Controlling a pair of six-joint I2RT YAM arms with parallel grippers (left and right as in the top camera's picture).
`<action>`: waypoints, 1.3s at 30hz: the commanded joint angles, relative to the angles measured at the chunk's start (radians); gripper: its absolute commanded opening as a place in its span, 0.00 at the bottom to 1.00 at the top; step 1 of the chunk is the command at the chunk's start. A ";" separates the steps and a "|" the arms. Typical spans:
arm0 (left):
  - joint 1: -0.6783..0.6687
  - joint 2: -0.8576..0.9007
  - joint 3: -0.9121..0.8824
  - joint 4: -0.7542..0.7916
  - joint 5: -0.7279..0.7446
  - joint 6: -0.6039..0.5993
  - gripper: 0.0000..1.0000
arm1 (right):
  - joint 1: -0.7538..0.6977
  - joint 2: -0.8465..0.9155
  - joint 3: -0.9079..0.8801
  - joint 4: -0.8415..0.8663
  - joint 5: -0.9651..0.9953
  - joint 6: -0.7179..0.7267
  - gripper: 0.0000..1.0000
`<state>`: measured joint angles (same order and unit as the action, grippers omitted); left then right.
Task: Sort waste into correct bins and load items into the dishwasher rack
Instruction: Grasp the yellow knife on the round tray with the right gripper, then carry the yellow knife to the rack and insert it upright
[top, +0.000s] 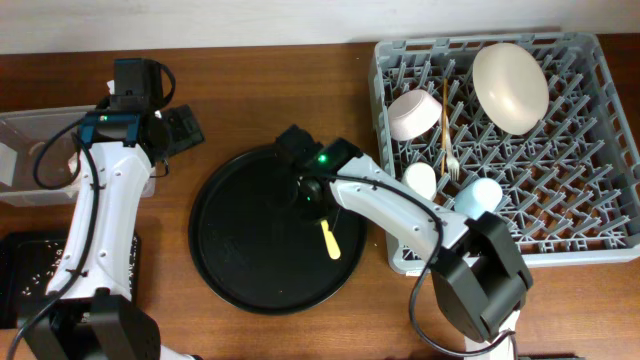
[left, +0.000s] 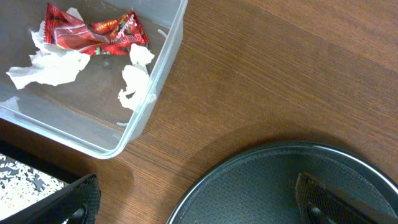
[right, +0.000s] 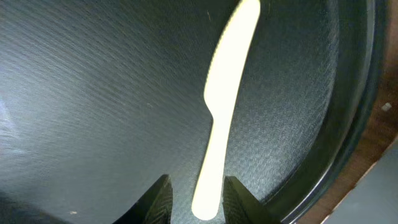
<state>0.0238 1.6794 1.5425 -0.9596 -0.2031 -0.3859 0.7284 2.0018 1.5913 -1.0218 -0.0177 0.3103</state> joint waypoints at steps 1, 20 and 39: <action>-0.002 0.003 0.000 0.000 -0.011 -0.010 0.99 | 0.003 0.002 -0.125 0.124 0.037 0.021 0.31; -0.002 0.003 0.000 0.000 -0.011 -0.010 0.99 | 0.003 0.002 -0.354 0.404 0.030 0.020 0.08; -0.002 0.003 0.000 0.000 -0.011 -0.010 0.99 | -0.399 -0.037 0.374 -0.250 0.031 -0.230 0.08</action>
<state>0.0238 1.6794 1.5425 -0.9615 -0.2031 -0.3859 0.4332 2.0022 1.9060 -1.2385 0.0017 0.1341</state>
